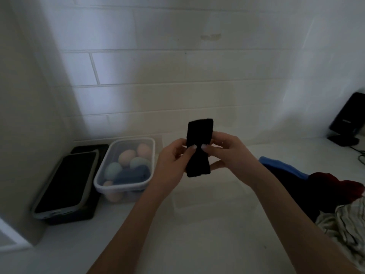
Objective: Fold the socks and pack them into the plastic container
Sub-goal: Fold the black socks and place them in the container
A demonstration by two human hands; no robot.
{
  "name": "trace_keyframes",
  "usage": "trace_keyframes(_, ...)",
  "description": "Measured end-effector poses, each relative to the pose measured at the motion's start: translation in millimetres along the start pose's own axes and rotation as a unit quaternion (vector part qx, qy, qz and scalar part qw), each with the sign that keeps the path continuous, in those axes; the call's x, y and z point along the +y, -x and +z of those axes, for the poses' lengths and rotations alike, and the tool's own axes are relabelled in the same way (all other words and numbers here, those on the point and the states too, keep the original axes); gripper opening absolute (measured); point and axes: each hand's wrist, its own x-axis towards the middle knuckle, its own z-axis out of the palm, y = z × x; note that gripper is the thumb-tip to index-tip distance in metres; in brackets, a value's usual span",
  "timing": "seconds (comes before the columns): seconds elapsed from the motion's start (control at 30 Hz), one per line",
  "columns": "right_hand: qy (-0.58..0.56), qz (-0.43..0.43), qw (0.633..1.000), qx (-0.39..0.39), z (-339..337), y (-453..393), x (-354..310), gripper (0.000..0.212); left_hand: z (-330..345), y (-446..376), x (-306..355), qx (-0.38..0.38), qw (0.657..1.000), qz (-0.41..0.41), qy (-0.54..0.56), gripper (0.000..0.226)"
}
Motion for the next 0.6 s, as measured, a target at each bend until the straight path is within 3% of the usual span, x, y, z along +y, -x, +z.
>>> trace_keyframes(0.23,-0.005,-0.02,0.999,-0.035,-1.3,2.0,0.1,0.035,-0.1,0.7,-1.5,0.004,0.999,0.044,0.018,0.035)
trace_keyframes(0.47,0.005,-0.042,0.999,-0.03,-3.2,1.0,1.9,0.046,-1.0,1.6,1.1,0.002,0.999,0.032,0.018,0.015)
trace_keyframes(0.6,0.045,-0.055,0.997,-0.021,-4.1,-0.5,4.8,0.042,-0.8,3.6,6.7,0.011,1.0,0.018,0.013,0.021)
